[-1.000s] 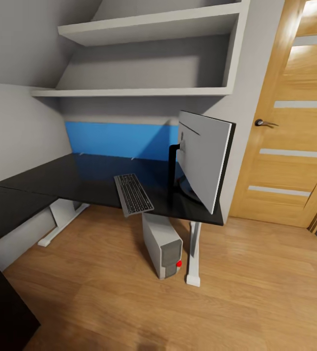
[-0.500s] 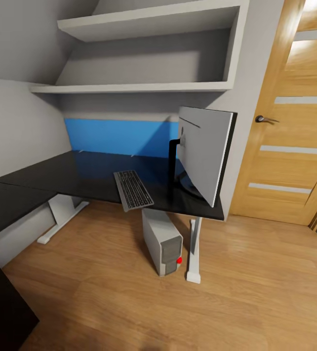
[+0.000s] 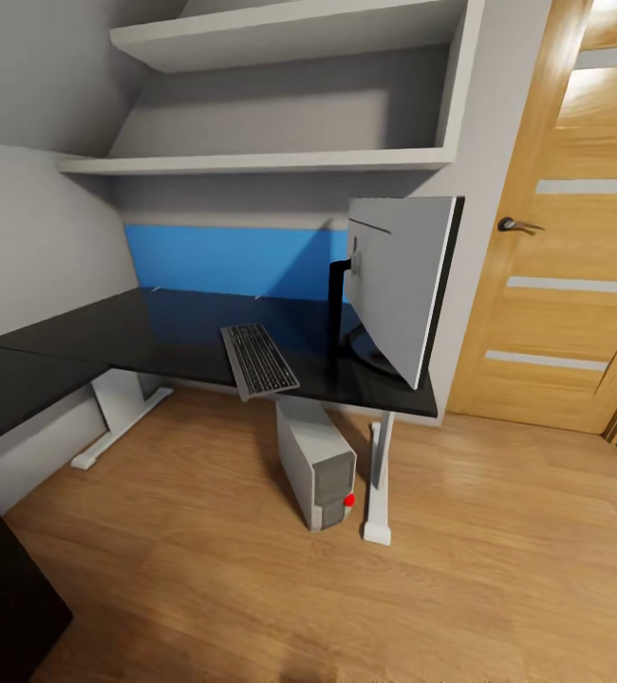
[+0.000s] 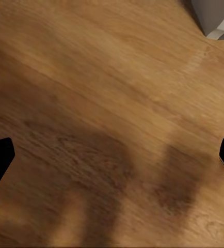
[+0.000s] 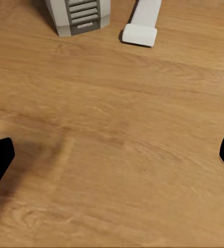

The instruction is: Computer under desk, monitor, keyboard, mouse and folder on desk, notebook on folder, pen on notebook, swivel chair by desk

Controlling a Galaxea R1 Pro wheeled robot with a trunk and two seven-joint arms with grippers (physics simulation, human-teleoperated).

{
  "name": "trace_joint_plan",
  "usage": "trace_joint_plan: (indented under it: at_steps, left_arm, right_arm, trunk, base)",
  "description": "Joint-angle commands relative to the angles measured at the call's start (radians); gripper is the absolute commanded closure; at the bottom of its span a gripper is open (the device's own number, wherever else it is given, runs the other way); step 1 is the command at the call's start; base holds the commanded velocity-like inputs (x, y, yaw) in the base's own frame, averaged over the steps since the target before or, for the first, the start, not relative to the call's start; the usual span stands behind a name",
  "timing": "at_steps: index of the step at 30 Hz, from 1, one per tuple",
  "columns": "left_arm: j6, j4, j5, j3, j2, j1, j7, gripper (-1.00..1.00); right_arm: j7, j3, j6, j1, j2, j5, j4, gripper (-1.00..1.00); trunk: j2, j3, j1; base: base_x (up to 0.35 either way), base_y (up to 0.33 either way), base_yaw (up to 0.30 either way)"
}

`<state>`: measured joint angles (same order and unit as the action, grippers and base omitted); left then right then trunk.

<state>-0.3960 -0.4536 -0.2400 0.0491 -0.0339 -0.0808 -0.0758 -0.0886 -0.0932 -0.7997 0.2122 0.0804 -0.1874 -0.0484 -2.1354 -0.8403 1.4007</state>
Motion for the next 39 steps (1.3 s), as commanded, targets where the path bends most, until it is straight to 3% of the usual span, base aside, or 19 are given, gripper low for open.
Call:
trace_joint_plan:
  at_steps: [1,5,6,10,15,20,29,39]
  left_arm:
    - [0.009,-0.013,-0.006,0.005,-0.001,0.000,-0.007,-1.00]
    - [0.093,-0.072,-0.006,0.005,-0.001,0.000,-0.009,-1.00]
    - [0.161,-0.111,-0.006,0.004,-0.002,0.000,-0.010,-1.00]
    - [0.319,-0.214,-0.006,0.003,-0.002,-0.001,-0.011,-1.00]
    - [0.486,-0.380,-0.007,0.003,-0.006,-0.001,-0.011,-1.00]
    - [0.598,-0.545,-0.007,0.002,-0.028,-0.002,-0.008,-1.00]
    - [0.672,-0.627,-0.007,0.001,-0.046,-0.004,-0.011,-1.00]
    - [0.694,-0.604,-0.005,0.002,-0.046,-0.006,-0.011,-1.00]
  right_arm:
    - [-0.007,-0.008,0.020,0.001,0.001,-0.011,-0.022,-1.00]
    - [-0.020,-0.007,0.157,0.003,0.002,-0.009,-0.129,-1.00]
    - [-0.025,-0.008,0.244,0.004,0.003,-0.008,-0.186,-1.00]
    - [-0.029,-0.007,0.392,0.012,0.012,-0.007,-0.287,-1.00]
    - [-0.032,-0.007,0.478,0.063,0.039,-0.010,-0.355,-1.00]
    - [-0.034,-0.007,0.538,0.186,0.056,-0.009,-0.357,-1.00]
    - [-0.035,-0.007,0.634,0.304,0.094,-0.009,-0.350,-1.00]
    - [-0.033,-0.005,0.712,0.352,0.094,-0.011,-0.379,-1.00]
  trunk:
    - [-0.008,-0.004,0.004]
    - [-0.036,-0.017,0.019]
    - [-0.043,-0.020,0.023]
    - [-0.071,-0.032,0.038]
    - [-0.106,-0.048,0.057]
    - [-0.141,-0.064,0.077]
    - [-0.204,-0.092,0.111]
    - [-0.274,-0.123,0.149]
  base:
    - [0.000,0.000,0.000]
    - [0.000,0.000,0.000]
    - [0.000,0.000,0.000]
    - [0.000,0.000,0.000]
    - [0.000,0.000,0.000]
    - [0.000,0.000,0.000]
    - [0.000,0.000,0.000]
    - [0.000,0.000,0.000]
